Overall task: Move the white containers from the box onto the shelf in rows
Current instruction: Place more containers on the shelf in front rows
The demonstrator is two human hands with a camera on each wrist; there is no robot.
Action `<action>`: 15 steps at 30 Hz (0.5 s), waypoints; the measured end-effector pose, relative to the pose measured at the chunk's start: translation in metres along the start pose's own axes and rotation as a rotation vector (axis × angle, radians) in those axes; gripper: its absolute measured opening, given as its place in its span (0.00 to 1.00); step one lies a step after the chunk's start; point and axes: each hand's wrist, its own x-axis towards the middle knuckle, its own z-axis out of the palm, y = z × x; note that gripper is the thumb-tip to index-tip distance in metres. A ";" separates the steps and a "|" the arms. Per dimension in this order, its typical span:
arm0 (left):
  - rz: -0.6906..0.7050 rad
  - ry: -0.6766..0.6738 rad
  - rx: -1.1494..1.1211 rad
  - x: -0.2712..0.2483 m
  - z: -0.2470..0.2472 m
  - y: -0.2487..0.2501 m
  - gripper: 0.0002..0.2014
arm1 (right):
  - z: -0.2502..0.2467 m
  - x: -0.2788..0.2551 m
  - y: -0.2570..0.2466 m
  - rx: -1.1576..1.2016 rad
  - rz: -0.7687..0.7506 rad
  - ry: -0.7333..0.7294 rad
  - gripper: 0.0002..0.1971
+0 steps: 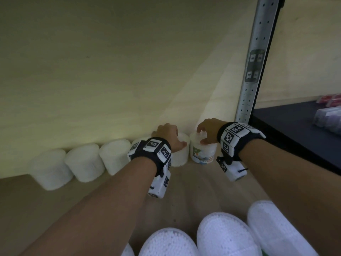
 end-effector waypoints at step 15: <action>0.102 -0.029 -0.176 0.000 -0.006 -0.008 0.17 | -0.003 0.002 -0.003 -0.034 -0.015 0.006 0.29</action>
